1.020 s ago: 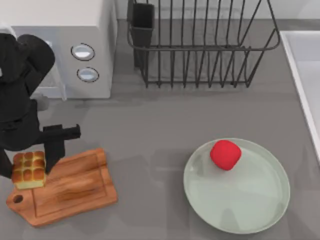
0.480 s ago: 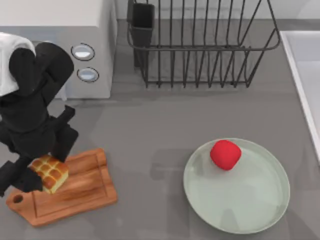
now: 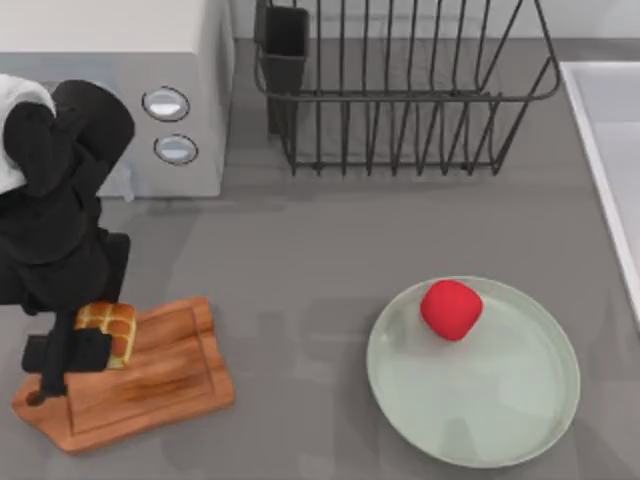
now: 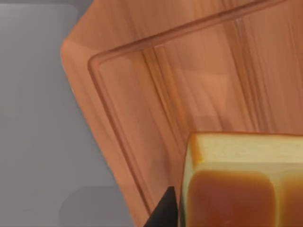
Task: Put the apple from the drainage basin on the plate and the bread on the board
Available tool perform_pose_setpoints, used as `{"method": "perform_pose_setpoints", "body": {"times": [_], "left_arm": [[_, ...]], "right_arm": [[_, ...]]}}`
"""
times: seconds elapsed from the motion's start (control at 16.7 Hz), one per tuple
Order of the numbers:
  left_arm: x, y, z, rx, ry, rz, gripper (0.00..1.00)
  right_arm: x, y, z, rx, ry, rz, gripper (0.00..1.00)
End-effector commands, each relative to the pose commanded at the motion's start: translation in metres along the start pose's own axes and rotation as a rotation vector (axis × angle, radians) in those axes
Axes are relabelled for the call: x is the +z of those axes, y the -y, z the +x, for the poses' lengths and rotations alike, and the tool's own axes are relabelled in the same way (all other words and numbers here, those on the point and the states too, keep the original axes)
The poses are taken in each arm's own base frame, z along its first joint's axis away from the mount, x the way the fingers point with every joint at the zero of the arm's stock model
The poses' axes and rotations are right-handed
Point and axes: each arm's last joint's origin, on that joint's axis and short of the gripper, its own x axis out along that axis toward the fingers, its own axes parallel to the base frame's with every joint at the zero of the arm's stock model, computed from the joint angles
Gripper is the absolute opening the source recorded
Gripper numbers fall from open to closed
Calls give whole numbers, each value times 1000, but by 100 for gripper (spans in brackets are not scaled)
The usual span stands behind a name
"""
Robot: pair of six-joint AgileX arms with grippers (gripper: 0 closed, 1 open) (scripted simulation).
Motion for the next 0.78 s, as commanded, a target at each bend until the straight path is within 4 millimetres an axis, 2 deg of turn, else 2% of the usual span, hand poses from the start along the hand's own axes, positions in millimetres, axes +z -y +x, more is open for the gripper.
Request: {"method": "perform_pose_setpoints", "body": {"times": [0.48, 0.78], "left_arm": [[0, 1, 1, -3, -2, -24, 0], [0, 1, 13, -5, -3, -25, 0]], "right_arm": [[0, 0, 0, 0, 0, 0, 100], [0, 0, 0, 0, 0, 0, 100]]}}
